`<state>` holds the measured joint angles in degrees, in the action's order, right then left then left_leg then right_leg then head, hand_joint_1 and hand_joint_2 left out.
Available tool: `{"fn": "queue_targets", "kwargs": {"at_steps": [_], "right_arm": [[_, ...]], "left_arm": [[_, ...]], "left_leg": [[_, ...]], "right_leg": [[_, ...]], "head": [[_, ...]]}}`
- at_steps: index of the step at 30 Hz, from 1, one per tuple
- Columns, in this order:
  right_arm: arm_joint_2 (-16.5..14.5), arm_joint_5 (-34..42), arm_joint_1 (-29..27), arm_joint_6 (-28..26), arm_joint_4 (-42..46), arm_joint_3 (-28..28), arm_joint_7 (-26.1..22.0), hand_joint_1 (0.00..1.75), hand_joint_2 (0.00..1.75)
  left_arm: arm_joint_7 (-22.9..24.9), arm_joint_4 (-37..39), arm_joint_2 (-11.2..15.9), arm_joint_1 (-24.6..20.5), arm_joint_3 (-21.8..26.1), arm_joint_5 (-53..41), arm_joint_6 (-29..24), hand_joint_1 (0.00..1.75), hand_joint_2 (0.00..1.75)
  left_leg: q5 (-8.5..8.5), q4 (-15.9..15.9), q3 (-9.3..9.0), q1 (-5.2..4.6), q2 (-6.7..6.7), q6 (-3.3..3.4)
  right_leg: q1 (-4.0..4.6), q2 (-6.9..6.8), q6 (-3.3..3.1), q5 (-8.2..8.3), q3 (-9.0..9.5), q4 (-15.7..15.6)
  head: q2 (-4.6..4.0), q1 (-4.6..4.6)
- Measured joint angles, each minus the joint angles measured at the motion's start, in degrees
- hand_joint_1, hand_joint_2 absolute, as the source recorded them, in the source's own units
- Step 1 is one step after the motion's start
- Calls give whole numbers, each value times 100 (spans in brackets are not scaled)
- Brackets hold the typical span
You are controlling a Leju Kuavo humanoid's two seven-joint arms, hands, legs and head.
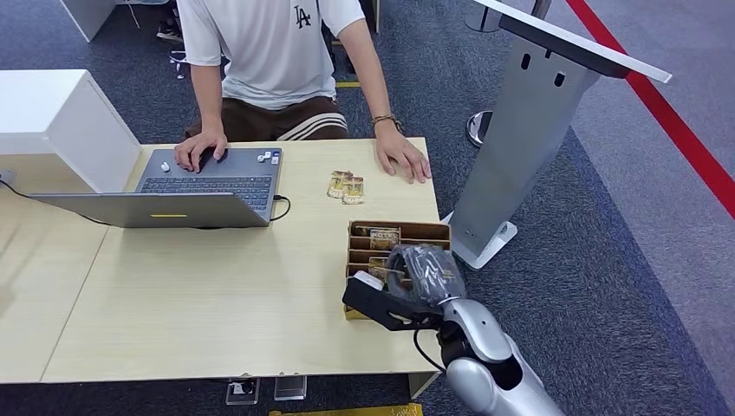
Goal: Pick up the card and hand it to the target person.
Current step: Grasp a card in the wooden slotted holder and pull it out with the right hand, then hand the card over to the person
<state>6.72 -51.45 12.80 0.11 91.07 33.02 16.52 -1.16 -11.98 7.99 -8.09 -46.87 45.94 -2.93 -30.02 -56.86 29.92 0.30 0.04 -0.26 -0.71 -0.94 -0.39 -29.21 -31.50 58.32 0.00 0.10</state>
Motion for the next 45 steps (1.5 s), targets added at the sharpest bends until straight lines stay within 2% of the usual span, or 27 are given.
{"fn": "queue_targets", "kwargs": {"at_steps": [8, 15, 31, 33, 34, 35, 37, 38, 41, 45], "right_arm": [[230, -49, -141, -1494, 1476, -652, -1149, 173, 175], [305, 50, -315, -2406, 2037, -822, -1640, 173, 175], [341, 71, -407, -2624, 2217, -824, -1625, 173, 175], [346, 71, -407, -2638, 2217, -822, -1588, 153, 175], [352, 71, -407, -2646, 2217, -821, -1562, 134, 175], [361, 71, -407, -2651, 2217, -820, -1535, 91, 175], [380, 77, -407, -2653, 2217, -816, -1499, 25, 175], [388, 82, -407, -2653, 2217, -815, -1485, 1, 175], [397, 211, -406, -2597, 2217, -809, -1425, 0, 175], [399, 993, -398, -2315, 2204, -807, -1345, 0, 175]], "left_arm": [[-37, 0, 1, 6, -1, 11, -44, 0, 175], [-37, 0, 1, -2, -1, 13, -72, 0, 175], [-36, 0, 1, 14, -1, 77, -57, 0, 175], [-64, 0, 1, 18, -1, 79, -22, 0, 175], [-86, 0, 1, 19, -1, 79, 7, 0, 175], [-107, 0, 2, 20, -1, 78, 40, 0, 175], [-122, 0, 3, 20, -2, 70, 95, 0, 175], [-122, 0, 3, 21, -3, 67, 115, 0, 131], [-128, 0, 10, 30, -3, 93, 160, 0, 0], [-130, 0, 19, 57, -3, 174, 126, 0, 0]], "left_leg": [[-1, -1, 0, 0, 2, 0], [0, -1, -1, 0, 3, 0], [0, -1, 1, 0, 3, 0], [0, -1, 2, 0, 2, 0], [0, -1, 2, 0, 2, 0], [0, -1, 2, 0, 2, 0], [-1, -1, 3, 0, 2, 0], [-1, -1, 3, 0, 2, 0], [-1, -1, 4, 0, 2, 0], [-1, -1, 4, 0, 2, 0]], "right_leg": [[0, 4, 0, 0, -1, -1], [0, 6, 0, 0, 1, 0], [0, 5, 0, 0, 1, 0], [0, 5, 0, 0, 1, 0], [0, 5, 0, 0, 1, 0], [0, 5, 0, 0, 1, 0], [0, 5, 0, 0, 1, 0], [0, 5, 0, 0, 1, 0], [0, 5, 0, 0, 0, 0], [0, 5, 0, 0, 0, 0]], "head": [[0, -2], [0, -1], [0, -2], [0, -1], [0, 0], [0, 1], [0, 1], [0, 2], [0, 3], [0, -1]]}}
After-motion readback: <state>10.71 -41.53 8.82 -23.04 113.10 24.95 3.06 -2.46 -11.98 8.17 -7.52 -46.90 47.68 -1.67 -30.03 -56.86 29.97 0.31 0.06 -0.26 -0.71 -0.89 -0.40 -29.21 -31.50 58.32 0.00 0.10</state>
